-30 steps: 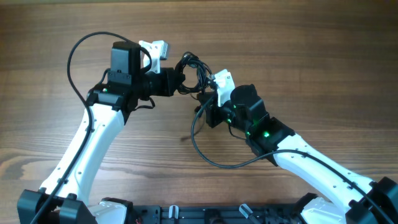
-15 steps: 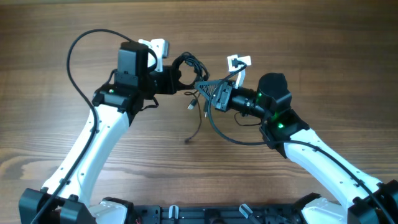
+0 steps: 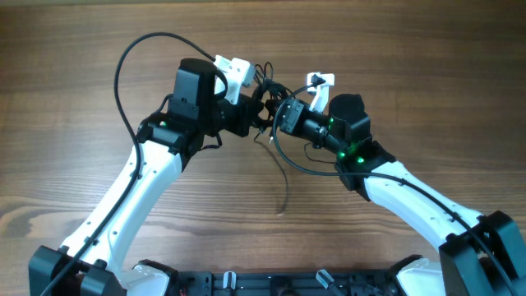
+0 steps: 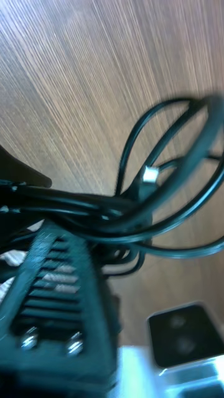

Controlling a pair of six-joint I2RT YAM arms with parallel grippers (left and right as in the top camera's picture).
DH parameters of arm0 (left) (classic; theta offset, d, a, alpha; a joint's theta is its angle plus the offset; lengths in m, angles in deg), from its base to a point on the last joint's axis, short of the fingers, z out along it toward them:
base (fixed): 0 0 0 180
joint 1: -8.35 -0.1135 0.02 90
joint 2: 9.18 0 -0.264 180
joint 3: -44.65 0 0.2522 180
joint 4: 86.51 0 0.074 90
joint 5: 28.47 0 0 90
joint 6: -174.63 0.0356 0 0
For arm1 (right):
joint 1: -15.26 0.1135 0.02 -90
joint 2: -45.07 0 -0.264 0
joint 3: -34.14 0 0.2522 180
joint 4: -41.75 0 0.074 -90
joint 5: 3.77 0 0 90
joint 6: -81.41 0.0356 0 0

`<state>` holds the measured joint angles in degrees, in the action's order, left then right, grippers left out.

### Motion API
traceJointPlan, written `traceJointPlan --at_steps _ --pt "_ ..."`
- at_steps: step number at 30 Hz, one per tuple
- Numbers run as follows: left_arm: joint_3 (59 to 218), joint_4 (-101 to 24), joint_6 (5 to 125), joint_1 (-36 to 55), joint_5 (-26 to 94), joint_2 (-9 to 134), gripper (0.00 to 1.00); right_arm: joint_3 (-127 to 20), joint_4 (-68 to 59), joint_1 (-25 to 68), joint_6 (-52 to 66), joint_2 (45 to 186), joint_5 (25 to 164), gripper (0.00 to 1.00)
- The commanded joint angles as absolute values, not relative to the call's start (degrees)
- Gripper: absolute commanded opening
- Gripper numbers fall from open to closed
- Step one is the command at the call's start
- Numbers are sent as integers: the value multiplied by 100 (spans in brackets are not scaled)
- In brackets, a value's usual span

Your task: Untangle cables

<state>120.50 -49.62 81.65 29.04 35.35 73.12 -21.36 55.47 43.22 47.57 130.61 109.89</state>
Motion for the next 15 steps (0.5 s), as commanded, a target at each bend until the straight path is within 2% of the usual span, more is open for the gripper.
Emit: traceJointPlan --at_steps 1,7,15 --pt "12100 -4854 8877 3011 2434 7334 4 -2216 5639 4288 4858 13155 10377 5" --pt "12100 -4916 8897 3011 1496 7334 4 -2216 5512 4288 4840 13260 10069 5" --pt "12100 -4918 8895 3004 1538 7347 4 -2216 5604 4288 4860 13286 10007 5"
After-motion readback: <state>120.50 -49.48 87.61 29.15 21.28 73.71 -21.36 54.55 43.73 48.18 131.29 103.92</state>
